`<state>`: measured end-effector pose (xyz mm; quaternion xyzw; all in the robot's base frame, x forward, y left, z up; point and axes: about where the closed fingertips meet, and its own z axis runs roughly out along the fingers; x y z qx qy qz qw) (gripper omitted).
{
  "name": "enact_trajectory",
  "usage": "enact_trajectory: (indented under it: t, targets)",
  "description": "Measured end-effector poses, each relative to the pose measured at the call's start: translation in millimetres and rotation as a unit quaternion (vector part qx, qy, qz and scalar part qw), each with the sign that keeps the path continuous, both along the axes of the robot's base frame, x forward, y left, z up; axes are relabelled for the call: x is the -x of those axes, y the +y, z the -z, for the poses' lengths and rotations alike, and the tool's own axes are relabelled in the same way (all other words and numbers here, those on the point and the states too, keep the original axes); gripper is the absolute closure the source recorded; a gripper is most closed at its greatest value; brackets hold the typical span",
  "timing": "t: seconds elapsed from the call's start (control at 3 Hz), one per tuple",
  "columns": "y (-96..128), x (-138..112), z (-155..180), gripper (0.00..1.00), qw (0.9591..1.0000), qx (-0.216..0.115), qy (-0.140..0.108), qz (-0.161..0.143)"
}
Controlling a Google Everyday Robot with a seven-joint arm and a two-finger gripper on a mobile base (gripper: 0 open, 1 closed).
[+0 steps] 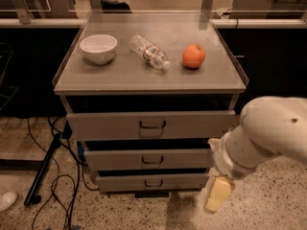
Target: Open bottom drawer
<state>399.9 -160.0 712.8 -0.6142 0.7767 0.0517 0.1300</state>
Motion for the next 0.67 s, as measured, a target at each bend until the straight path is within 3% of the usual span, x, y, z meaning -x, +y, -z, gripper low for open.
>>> enact_trajectory:
  t: [0.67]
  targets:
    - [37.4,-12.2,111.2,0.00,0.9993,-0.023,0.030,-0.006]
